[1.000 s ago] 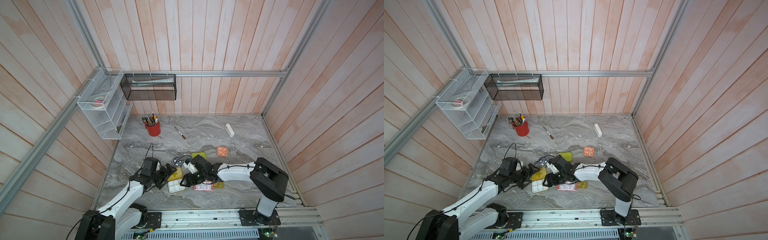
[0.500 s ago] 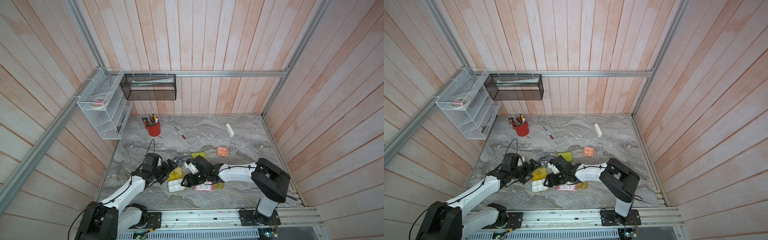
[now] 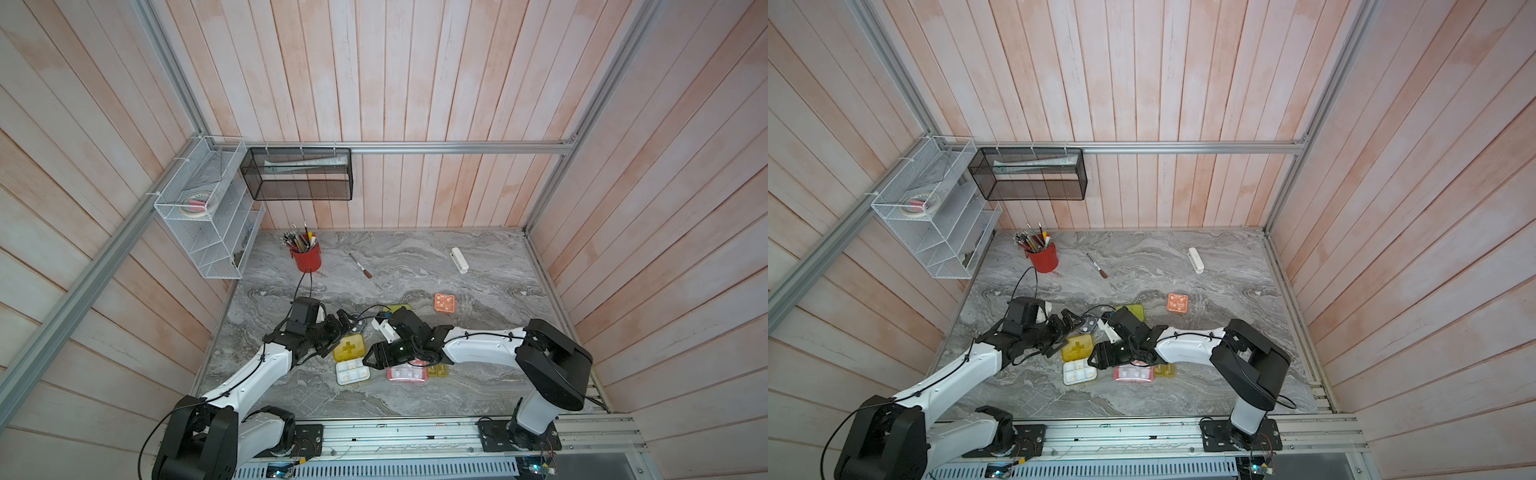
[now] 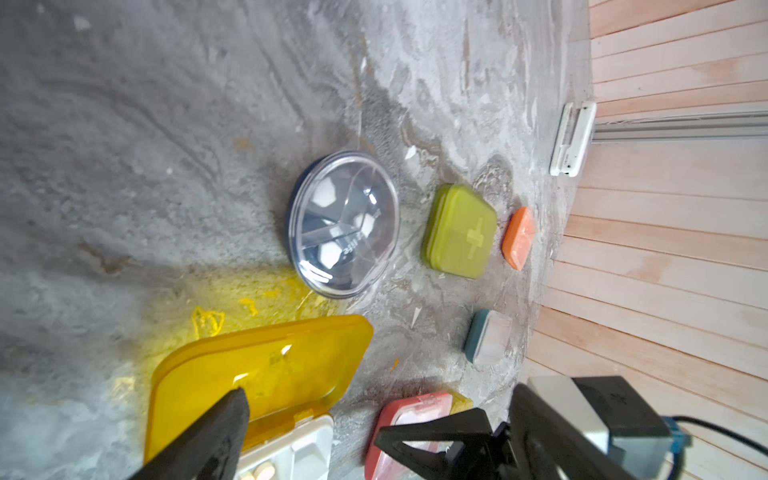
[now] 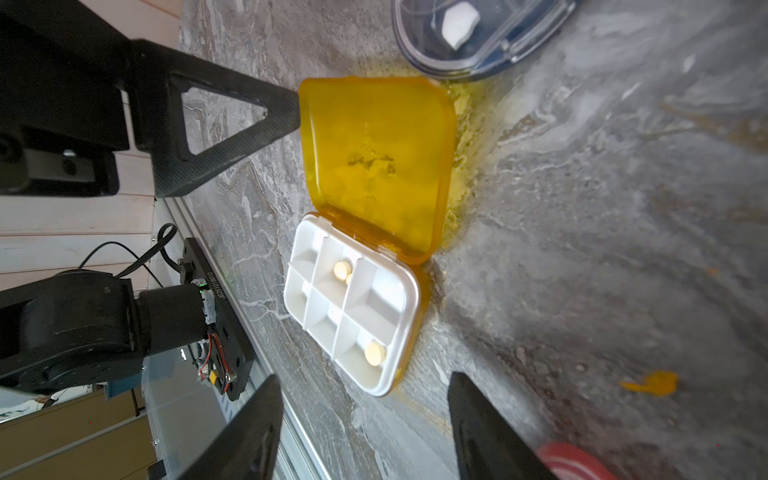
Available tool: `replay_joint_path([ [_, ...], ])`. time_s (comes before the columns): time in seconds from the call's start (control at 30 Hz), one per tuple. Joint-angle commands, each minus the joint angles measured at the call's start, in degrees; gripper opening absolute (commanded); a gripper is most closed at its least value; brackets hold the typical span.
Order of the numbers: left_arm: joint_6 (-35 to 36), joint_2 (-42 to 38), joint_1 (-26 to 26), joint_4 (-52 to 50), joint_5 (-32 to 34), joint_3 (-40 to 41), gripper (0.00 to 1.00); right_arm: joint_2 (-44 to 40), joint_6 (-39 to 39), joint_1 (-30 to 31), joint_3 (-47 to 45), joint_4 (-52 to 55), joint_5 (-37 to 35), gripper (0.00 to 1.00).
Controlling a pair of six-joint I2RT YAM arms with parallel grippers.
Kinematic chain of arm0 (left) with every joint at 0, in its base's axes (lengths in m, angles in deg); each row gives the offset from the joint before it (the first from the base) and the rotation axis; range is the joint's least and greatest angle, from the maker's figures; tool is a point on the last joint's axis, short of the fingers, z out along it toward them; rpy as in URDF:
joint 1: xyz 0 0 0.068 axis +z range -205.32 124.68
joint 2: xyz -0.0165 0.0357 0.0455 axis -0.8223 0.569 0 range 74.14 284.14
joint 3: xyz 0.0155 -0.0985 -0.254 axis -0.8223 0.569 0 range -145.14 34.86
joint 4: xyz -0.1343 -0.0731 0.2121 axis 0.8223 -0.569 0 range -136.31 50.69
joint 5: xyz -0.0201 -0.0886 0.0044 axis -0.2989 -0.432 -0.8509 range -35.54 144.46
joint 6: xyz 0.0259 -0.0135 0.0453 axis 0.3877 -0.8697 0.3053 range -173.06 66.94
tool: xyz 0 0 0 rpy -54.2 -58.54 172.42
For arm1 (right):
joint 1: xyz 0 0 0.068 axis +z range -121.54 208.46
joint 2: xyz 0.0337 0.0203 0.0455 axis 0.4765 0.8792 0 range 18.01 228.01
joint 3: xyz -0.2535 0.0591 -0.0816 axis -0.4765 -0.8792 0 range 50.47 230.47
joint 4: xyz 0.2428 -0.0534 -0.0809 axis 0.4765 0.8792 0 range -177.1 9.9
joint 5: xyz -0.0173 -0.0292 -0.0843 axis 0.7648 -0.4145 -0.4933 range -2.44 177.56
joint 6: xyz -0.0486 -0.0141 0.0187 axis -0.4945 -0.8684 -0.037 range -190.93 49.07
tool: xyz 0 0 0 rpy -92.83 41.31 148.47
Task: Close pillboxes
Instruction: Close the lid on the pillbox.
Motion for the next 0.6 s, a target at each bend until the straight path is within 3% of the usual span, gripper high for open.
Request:
replay_joint_path([
  [0.0, 4.14, 0.30, 0.22, -3.82, 1.17, -1.60, 1.00, -2.29, 0.41, -0.27, 0.37, -0.29, -0.91, 0.65],
  [0.37, 9.18, -4.57, 6.36, -7.83, 0.83, -3.25, 1.00, -6.85, 0.12, 1.18, 1.79, 0.70, 0.73, 0.65],
  [0.57, 11.68, -4.87, 7.16, -4.96, -4.71, -3.77, 1.00, -5.49, 0.32, 5.56, 2.71, 1.95, 1.65, 0.65],
])
